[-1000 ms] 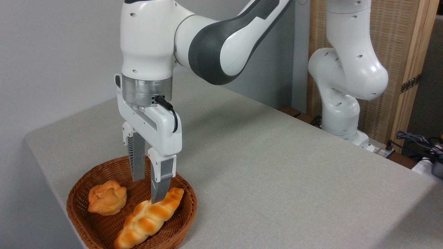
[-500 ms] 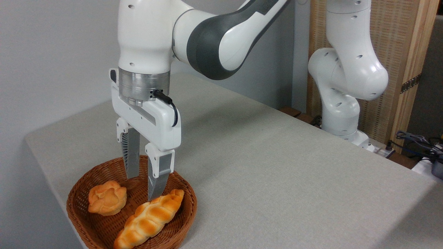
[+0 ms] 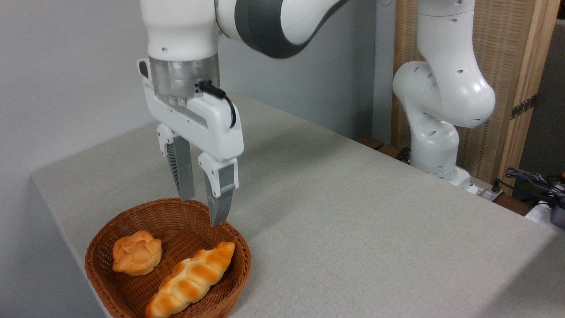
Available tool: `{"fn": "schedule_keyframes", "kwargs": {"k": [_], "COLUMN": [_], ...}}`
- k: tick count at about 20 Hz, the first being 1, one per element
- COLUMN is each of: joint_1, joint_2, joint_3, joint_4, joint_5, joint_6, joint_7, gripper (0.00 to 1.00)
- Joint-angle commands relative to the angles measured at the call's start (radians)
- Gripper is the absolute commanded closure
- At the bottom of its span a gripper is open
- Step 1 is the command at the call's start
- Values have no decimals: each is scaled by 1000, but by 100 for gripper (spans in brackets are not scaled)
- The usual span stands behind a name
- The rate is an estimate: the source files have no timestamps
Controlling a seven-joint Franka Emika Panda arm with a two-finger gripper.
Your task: Put bread into the basket
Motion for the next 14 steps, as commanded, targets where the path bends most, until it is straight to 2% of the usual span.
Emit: {"fn": "schedule_keyframes", "kwargs": {"k": [1, 3, 6, 8, 14], "joint_1": [-2, -2, -2, -2, -3], "joint_2": [-1, -1, -4, -56, -126], "joint_3": [4, 4, 4, 2, -4], "joint_4": [76, 125, 171, 161, 81], "joint_5": [2, 2, 2, 4, 4], "joint_6": [-135, -223, -297, -305, -318], "joint_7": [-30, -28, -28, -19, -16], "gripper": [0, 0, 0, 0, 0]}}
